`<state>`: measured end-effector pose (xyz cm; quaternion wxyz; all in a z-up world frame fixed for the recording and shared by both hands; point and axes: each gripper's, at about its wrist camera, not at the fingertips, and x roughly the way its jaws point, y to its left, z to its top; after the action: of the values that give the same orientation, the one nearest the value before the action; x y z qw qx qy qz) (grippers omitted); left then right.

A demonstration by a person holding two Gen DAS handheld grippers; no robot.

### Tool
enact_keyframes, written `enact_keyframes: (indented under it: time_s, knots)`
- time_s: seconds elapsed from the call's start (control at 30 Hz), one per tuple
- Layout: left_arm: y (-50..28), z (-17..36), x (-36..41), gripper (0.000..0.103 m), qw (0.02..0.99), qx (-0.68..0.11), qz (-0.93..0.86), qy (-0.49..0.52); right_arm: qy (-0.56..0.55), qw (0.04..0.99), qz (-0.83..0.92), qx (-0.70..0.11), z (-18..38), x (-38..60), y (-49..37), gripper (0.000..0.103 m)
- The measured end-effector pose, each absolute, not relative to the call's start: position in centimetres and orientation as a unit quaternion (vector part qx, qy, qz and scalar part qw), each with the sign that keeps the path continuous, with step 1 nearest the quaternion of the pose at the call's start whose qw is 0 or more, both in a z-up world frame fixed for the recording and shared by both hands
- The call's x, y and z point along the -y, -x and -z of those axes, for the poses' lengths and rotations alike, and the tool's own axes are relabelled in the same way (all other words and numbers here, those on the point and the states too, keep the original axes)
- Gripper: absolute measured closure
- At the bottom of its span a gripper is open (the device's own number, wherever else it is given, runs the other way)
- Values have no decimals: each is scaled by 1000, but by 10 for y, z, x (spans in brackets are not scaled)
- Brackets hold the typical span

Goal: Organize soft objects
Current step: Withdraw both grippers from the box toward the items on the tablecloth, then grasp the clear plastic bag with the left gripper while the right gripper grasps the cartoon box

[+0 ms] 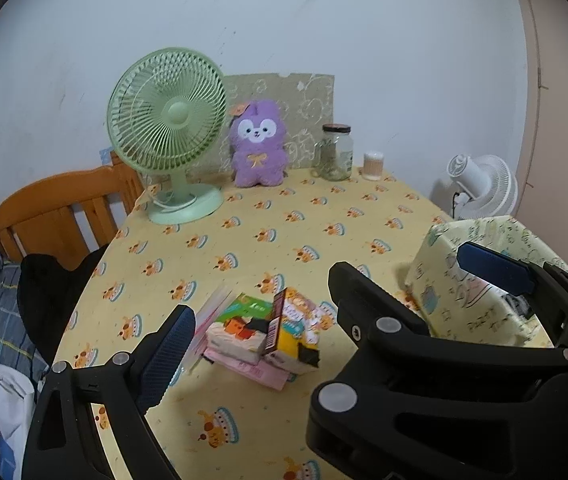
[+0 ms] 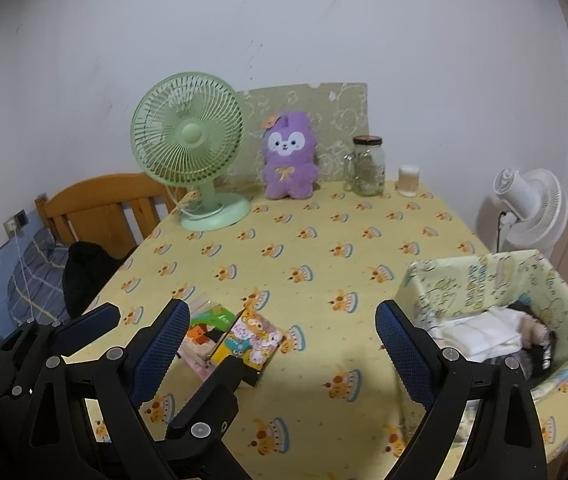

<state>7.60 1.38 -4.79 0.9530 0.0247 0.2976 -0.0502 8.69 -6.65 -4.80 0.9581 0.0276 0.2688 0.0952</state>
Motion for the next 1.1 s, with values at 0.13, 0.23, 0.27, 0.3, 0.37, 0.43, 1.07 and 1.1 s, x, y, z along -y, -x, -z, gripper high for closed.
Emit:
enact_keyframes:
  time_s: [0.13, 0.23, 0.27, 0.3, 0.37, 0.43, 1.07, 1.1]
  knots:
    - [-82, 57, -21, 8, 950, -309, 41, -20, -25, 954, -105, -280, 58, 59, -94, 7]
    - [-86, 63, -25, 8, 947, -318, 37, -18, -25, 951, -108, -287, 65, 55, -100, 7]
    - [-87, 66, -27, 8, 947, -320, 36, -18, -25, 950, -109, -290, 67, 53, -103, 7]
    - [-89, 68, -29, 8, 946, -322, 33, -18, -25, 950, -110, -293, 70, 51, -105, 7]
    - [-92, 72, -32, 8, 945, -324, 29, -19, -25, 948, -110, -298, 74, 49, -110, 7]
    - [-95, 76, -36, 8, 945, -325, 23, -20, -25, 946, -111, -304, 78, 46, -115, 7]
    - [-126, 115, -70, 9, 924, -382, -5, -8, -19, 922, -115, -370, 120, 18, -156, 21]
    - [-127, 116, -70, 9, 923, -384, -6, -7, -18, 920, -116, -373, 122, 17, -158, 22]
